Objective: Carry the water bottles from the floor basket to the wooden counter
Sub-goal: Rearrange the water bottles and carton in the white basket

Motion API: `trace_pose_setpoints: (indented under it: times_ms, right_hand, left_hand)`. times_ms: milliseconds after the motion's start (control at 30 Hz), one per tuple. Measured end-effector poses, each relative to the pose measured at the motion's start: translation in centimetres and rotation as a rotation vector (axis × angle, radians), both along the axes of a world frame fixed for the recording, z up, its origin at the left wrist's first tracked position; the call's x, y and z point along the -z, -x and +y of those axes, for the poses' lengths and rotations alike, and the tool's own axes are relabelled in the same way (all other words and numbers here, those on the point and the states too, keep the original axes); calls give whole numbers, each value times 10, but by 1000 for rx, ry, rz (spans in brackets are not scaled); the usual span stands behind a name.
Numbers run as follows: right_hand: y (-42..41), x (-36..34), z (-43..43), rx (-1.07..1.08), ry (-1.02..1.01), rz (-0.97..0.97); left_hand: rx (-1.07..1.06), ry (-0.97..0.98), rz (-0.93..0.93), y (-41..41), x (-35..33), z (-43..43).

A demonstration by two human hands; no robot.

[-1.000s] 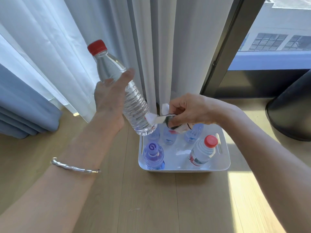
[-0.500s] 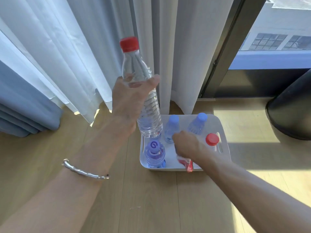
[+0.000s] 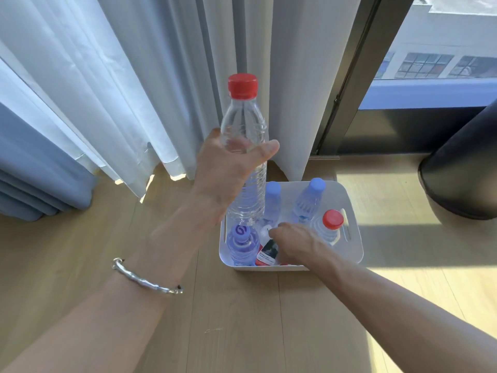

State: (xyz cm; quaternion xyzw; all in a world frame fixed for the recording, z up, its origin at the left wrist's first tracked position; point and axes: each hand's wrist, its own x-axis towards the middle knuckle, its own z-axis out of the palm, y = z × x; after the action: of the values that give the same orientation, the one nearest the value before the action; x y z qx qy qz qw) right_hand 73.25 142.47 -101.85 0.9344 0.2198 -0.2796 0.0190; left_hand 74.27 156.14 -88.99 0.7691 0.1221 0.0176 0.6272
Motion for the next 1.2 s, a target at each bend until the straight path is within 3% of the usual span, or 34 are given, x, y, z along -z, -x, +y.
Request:
trace_pose_setpoints:
  times_ms: [100, 367, 433, 500, 533, 600, 667, 733, 833, 933, 1100, 1200]
  right_hand:
    - [-9, -12, -2, 26, 36, 53]
    - [-42, -71, -7, 98, 75, -45]
    - [-56, -85, -17, 176, 1, -96]
    - [-65, -103, -28, 344, -288, -122]
    - [-67, -113, -30, 462, -534, -102]
    - [-63, -135, -30, 619, -1040, 85]
    - [-57, -152, -27, 532, -1221, 321]
    - [-47, -162, -20, 359, -1083, 315]
    - [-42, -157, -13, 237, -861, 40]
    - [-41, -147, -10, 266, -801, -55]
    - [-37, -119, -17, 275, -676, -56]
    - [-35, -101, -23, 348, -713, -40]
  left_hand:
    - [31, 8, 5, 3, 5, -4]
    - [112, 10, -72, 13, 5, -12]
    - [142, 21, -83, 14, 5, -13]
    - [165, 20, -76, 14, 8, -15]
    - [174, 19, -69, 15, 10, -17]
    - [192, 22, -56, 15, 15, -20]
    - [208, 58, -56, 15, 19, -23]
    - [254, 58, -100, 13, 21, -23]
    - [299, -2, -141, 10, 30, -19]
    - [357, -97, 29, 8, 45, -13]
    - [694, -481, 257, 11, 46, 5]
    - [735, -776, 345, 16, 60, 10]
